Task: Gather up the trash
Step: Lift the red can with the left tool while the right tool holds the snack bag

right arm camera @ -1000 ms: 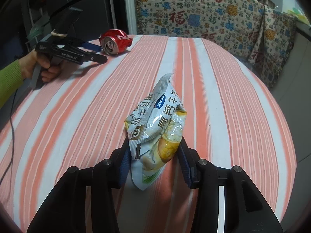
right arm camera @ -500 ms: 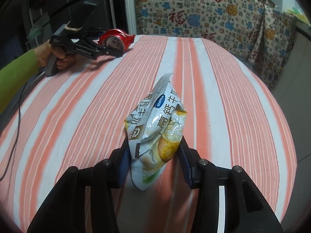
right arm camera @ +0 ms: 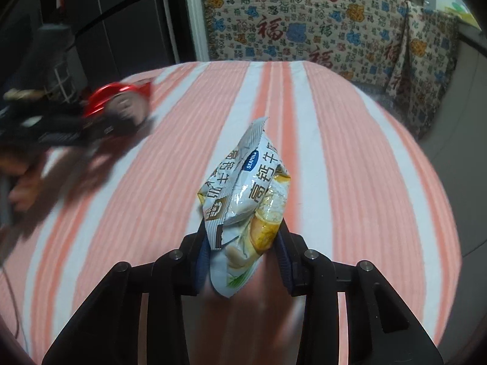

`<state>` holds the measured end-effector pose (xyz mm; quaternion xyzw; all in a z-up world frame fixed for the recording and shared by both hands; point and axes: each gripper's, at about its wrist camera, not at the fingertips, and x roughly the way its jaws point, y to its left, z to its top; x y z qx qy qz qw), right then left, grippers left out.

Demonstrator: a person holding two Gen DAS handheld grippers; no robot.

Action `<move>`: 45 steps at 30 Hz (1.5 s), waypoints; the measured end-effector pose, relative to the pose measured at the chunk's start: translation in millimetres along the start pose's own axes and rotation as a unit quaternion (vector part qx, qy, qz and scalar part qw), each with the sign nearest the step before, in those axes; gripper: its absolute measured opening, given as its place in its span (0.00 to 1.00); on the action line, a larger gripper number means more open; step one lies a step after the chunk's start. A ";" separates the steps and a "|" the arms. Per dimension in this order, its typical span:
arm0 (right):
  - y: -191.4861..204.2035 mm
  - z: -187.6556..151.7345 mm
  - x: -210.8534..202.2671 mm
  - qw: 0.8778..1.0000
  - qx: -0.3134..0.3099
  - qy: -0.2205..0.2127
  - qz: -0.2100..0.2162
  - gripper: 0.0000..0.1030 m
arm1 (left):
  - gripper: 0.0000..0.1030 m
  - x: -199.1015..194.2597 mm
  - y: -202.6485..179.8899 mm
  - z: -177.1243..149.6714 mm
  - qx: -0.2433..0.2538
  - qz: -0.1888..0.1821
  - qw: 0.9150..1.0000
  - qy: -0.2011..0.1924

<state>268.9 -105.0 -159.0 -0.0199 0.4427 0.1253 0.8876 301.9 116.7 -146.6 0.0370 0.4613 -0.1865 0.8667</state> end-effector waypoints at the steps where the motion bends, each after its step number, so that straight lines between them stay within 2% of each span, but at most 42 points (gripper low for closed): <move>1: -4.9 -0.7 -1.0 1.000 -0.004 0.004 0.006 0.38 | 0.46 -5.2 -8.1 -9.5 -0.013 0.007 1.000 -0.004; 3: -13.6 -4.3 -4.6 1.000 -0.012 0.003 0.013 0.44 | 0.46 -14.1 -25.6 -27.8 -0.024 0.033 0.999 -0.017; 4: -15.3 -6.5 -5.1 1.000 -0.013 0.003 0.014 0.54 | 0.49 -17.3 -33.6 -35.4 -0.030 0.050 0.998 -0.024; 5: -15.9 -9.2 -4.7 1.000 -0.013 0.004 0.016 0.71 | 0.50 -18.2 -39.1 -40.4 -0.042 0.064 0.997 -0.028; 6: -15.1 -11.5 -3.7 1.000 -0.006 0.004 0.010 0.78 | 0.52 -16.9 -42.6 -43.5 -0.054 0.071 0.996 -0.029; 8: -6.6 -14.3 2.1 1.000 -0.020 0.016 -0.009 0.97 | 0.67 -8.9 -47.0 -44.2 -0.060 0.092 0.994 -0.024; 9: -2.1 -13.0 3.4 0.999 -0.022 0.018 -0.016 0.99 | 0.73 -3.5 -49.7 -44.9 -0.055 0.114 0.992 -0.024; 12: 5.7 -1.3 14.6 1.000 -0.008 0.021 -0.021 1.00 | 0.85 4.6 -45.8 -47.2 -0.064 0.138 0.988 -0.025; 15: 5.2 8.9 23.9 1.000 -0.001 0.022 -0.023 1.00 | 0.88 5.0 -33.4 -50.2 -0.094 0.121 0.988 -0.021; 18: 4.8 7.5 23.0 1.000 -0.001 0.020 -0.024 1.00 | 0.90 4.9 -39.2 -52.0 -0.088 0.133 0.987 -0.019; 45: 5.5 2.3 17.8 0.999 0.003 0.021 -0.027 1.00 | 0.91 5.4 -38.2 -50.6 -0.091 0.129 0.987 -0.019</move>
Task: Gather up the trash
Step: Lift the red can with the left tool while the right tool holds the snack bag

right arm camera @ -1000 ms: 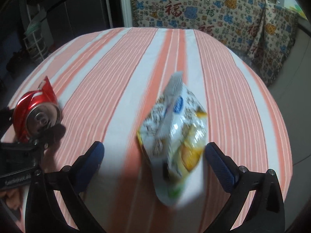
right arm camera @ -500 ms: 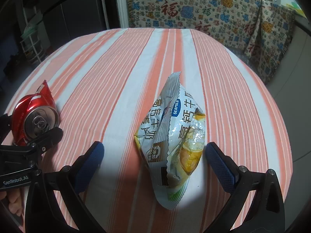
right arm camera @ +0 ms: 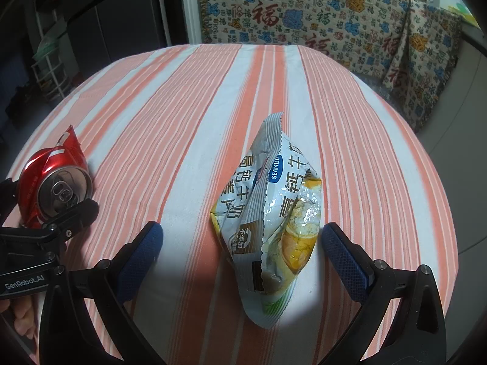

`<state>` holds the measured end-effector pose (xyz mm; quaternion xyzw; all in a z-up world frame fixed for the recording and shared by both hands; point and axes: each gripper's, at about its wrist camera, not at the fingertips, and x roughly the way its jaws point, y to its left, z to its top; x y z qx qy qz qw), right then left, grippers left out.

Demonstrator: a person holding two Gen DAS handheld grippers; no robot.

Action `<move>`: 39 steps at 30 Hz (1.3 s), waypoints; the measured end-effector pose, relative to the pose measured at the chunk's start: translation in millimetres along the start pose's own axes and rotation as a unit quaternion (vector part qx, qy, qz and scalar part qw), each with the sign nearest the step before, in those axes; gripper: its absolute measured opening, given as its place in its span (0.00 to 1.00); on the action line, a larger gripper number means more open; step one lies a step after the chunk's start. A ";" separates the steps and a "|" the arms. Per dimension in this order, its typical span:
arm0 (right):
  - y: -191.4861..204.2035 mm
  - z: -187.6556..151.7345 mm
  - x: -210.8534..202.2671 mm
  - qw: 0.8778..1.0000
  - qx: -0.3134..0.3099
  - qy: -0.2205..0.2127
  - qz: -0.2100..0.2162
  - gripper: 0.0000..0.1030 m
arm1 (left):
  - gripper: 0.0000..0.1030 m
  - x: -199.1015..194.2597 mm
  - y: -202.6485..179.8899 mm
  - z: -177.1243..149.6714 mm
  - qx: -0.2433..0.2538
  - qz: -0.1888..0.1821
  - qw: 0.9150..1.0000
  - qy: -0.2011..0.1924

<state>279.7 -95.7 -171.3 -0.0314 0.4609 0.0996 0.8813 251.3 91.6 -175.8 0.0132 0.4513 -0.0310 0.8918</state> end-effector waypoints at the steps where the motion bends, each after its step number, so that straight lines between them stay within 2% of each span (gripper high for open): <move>1: -0.1 0.0 0.2 1.000 0.000 0.000 0.000 1.00 | 0.91 0.0 -0.6 0.1 0.000 0.000 1.000 0.000; 15: -0.3 0.0 0.2 1.000 0.000 0.000 0.000 1.00 | 0.91 -0.2 1.6 0.1 -0.001 -0.006 1.000 0.000; 21: -0.4 -0.1 0.2 1.000 -0.001 0.000 0.001 1.00 | 0.91 -19.3 18.6 -18.1 0.021 -0.076 0.997 -0.005; 24: -0.4 0.0 0.2 1.000 -0.001 0.000 0.001 1.00 | 0.91 -25.5 20.4 -21.1 0.025 -0.100 0.995 -0.002; 26: -0.5 0.0 0.1 1.000 -0.001 0.000 0.001 1.00 | 0.91 -26.6 13.9 -18.2 0.038 -0.094 0.995 0.002; 28: -0.6 0.0 0.1 1.000 -0.001 0.000 0.001 1.00 | 0.91 -22.8 8.2 -13.0 0.052 -0.070 0.996 0.004; 30: -0.4 0.9 0.6 1.000 0.000 0.000 0.002 1.00 | 0.91 -14.8 9.2 -7.3 0.045 -0.050 0.998 0.016; 32: -5.2 5.3 -0.2 0.999 -0.009 0.023 0.024 0.99 | 0.91 -13.2 16.6 -4.3 0.027 -0.064 0.997 0.024; 34: -21.1 5.5 -12.5 0.998 0.013 0.046 0.050 0.99 | 0.91 -15.5 18.9 -2.8 0.021 -0.081 0.996 0.022; 36: -34.2 5.7 -29.6 0.996 0.030 0.038 0.073 0.99 | 0.91 -15.5 15.0 -1.5 0.031 -0.079 0.996 0.020; 39: -32.8 11.8 -42.3 0.996 0.008 0.041 0.076 0.97 | 0.89 -13.7 9.4 2.0 0.036 -0.071 0.997 0.019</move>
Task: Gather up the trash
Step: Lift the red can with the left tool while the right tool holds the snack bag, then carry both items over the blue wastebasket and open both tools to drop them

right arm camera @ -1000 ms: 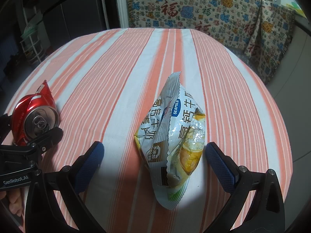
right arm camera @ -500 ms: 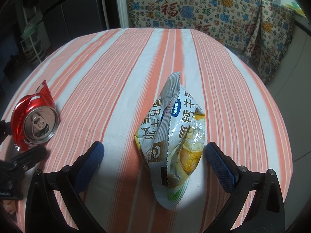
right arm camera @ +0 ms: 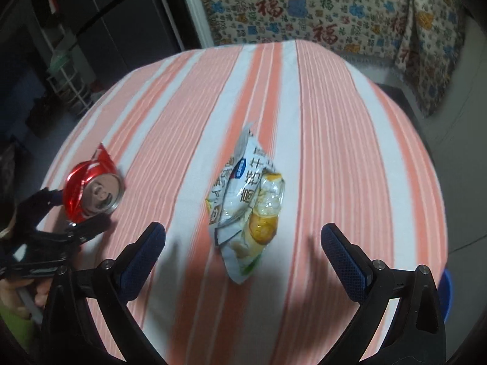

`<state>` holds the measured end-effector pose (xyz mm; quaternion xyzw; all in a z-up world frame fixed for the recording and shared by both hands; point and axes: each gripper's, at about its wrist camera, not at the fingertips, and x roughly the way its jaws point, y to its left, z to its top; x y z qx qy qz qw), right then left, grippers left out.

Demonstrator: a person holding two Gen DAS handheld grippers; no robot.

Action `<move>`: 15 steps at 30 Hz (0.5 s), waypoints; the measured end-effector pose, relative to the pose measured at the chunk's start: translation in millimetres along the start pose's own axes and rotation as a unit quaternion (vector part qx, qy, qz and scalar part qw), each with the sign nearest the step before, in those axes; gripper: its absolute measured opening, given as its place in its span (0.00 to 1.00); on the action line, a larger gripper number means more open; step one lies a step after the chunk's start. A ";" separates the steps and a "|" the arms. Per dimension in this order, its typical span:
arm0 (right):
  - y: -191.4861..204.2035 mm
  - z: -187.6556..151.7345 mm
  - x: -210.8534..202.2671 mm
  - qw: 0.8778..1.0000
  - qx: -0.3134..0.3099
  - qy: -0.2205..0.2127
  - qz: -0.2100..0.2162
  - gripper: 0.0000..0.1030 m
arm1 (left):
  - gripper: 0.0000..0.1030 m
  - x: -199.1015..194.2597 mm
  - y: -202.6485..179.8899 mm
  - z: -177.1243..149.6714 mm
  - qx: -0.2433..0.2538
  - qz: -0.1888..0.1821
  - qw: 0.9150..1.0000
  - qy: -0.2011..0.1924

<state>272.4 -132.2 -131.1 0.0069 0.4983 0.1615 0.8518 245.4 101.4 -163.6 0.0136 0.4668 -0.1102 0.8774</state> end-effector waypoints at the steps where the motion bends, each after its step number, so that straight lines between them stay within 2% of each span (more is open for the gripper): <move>1: 3.7 3.9 1.5 1.000 -0.006 0.007 0.005 0.94 | 0.85 -1.0 -1.2 2.0 0.000 0.002 1.000 -0.002; 2: 6.7 7.3 5.0 1.000 -0.009 0.014 0.007 0.91 | 0.81 -2.8 -2.4 3.6 0.002 0.004 1.000 -0.003; 3: 9.0 11.6 10.0 1.000 -0.010 0.022 0.007 0.89 | 0.71 -4.9 -3.0 4.2 0.004 0.005 1.000 -0.003; 4: 8.7 15.2 15.1 1.000 -0.008 0.029 0.007 0.82 | 0.56 -6.0 -2.4 5.0 0.005 0.004 1.000 -0.003; 5: 6.8 18.3 20.8 0.999 -0.004 0.038 0.007 0.69 | 0.45 -6.9 -1.7 5.5 0.007 0.000 1.000 -0.002; 6: 3.0 19.9 26.1 0.999 0.003 0.049 0.004 0.56 | 0.44 -7.7 -0.5 5.8 0.006 -0.004 1.000 0.000; 7: -3.3 21.5 25.4 0.999 0.021 0.048 0.017 0.33 | 0.43 -9.4 1.1 5.7 0.005 -0.008 1.000 -0.003; 8: -8.0 22.1 22.1 0.998 0.035 0.045 0.032 0.27 | 0.43 -11.6 1.9 5.0 0.006 -0.011 1.000 -0.007; 11: -16.2 16.3 0.5 0.997 0.047 0.026 0.053 0.20 | 0.42 -22.0 3.2 2.8 0.000 -0.036 0.999 -0.018; 15: -22.4 3.5 -25.6 0.996 0.056 -0.001 0.064 0.20 | 0.42 -37.3 -12.7 5.6 0.004 -0.056 0.998 -0.029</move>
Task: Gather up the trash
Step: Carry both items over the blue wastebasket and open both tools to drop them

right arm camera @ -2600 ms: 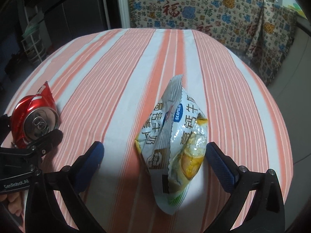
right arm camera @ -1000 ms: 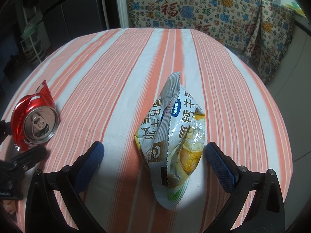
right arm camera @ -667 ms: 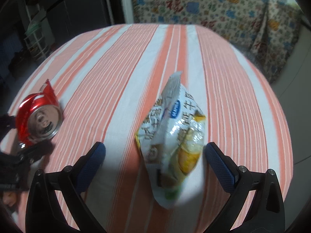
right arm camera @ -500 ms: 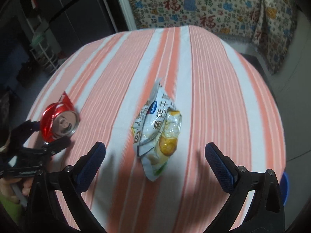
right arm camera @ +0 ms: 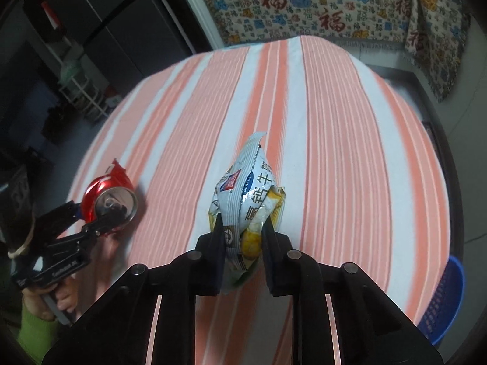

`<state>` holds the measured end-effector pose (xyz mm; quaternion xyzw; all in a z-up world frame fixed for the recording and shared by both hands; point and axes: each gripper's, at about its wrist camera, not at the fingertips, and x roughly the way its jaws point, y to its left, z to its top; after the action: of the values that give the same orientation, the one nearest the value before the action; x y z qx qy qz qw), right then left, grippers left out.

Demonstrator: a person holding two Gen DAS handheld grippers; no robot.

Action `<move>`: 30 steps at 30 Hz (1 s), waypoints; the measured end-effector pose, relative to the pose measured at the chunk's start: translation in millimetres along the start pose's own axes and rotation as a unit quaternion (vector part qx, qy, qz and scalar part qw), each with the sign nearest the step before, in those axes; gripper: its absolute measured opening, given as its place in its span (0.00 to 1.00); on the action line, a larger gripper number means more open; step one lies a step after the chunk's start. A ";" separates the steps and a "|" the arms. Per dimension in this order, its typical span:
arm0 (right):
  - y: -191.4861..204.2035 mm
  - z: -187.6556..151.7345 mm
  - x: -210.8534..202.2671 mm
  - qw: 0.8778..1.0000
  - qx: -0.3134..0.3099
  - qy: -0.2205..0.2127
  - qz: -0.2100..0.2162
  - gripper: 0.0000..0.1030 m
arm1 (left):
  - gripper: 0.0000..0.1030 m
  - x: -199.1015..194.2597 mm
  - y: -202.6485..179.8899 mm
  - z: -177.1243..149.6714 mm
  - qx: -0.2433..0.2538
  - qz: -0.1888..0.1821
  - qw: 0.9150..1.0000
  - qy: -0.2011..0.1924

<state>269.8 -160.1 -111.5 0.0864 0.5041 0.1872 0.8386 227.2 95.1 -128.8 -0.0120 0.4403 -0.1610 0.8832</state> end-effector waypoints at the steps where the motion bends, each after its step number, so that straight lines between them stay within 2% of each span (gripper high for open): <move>1: -2.5 -4.2 -7.2 1.000 0.005 -0.005 0.004 0.19 | 0.42 -3.9 -7.2 1.6 0.000 -0.009 1.000 -0.001; 4: -18.6 -15.7 -33.7 0.999 0.019 -0.027 0.011 0.19 | 0.42 -14.0 -37.3 6.8 0.015 -0.036 0.999 -0.004; 8: -62.0 -37.1 -86.8 0.997 0.051 -0.059 -0.003 0.19 | 0.42 -20.7 -105.7 14.4 0.053 -0.090 0.994 -0.004; 12: -124.7 -76.0 -143.0 0.991 0.089 -0.074 -0.061 0.19 | 0.43 -10.4 -193.1 22.3 0.086 -0.158 0.984 0.013; 15: -176.0 -107.8 -166.8 0.983 0.129 -0.068 -0.108 0.20 | 0.43 10.9 -266.8 25.0 0.117 -0.198 0.972 0.037; 18: -227.0 -137.1 -175.2 0.974 0.177 -0.056 -0.129 0.20 | 0.43 38.8 -332.4 24.1 0.139 -0.227 0.961 0.070; 23: -287.1 -170.8 -172.4 0.961 0.241 -0.043 -0.131 0.20 | 0.43 95.2 -414.0 15.5 0.171 -0.238 0.949 0.120; 30: -343.5 -197.1 -161.0 0.943 0.311 -0.047 -0.113 0.20 | 0.46 168.1 -471.2 2.1 0.209 -0.233 0.937 0.158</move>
<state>106.9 -547.6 -189.2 0.2941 0.5035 -0.0785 0.8086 194.1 -401.4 -180.8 0.0964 0.5152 -0.4501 0.7229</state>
